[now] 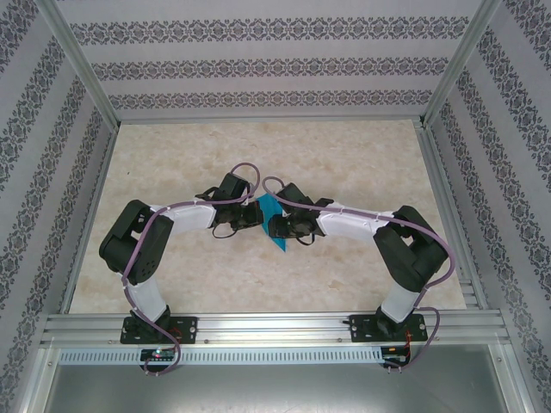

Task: Fold a paper plane with a square sheet of paper (pick it up from the middle)
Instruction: Turn over a paper plane at the center of the table, then move the paper plane to the top-center of the table.

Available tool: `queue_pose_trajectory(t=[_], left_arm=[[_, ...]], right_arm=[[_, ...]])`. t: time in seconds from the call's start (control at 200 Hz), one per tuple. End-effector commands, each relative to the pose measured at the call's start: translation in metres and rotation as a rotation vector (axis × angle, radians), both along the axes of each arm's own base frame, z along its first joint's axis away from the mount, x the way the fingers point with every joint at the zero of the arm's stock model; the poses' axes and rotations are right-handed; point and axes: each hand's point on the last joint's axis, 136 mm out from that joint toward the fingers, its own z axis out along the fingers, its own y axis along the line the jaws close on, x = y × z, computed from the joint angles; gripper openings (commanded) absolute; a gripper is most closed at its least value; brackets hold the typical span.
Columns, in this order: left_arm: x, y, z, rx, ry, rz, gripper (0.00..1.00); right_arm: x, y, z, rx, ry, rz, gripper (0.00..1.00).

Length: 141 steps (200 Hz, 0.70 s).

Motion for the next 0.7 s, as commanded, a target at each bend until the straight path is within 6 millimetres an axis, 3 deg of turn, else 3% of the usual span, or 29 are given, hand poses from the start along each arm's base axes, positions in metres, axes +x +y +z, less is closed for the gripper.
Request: queue_pose_trajectory(t=[0.0, 0.699], left_arm=[[0.008, 0.003, -0.002, 0.019, -0.008, 0.008, 0.05], [0.006, 0.003, -0.004, 0.021, 0.002, 0.006, 0.06]], right_arm=[[-0.004, -0.004, 0.001, -0.023, -0.017, 0.001, 0.42], [0.011, 0.012, -0.009, -0.062, -0.017, 0.045, 0.46]])
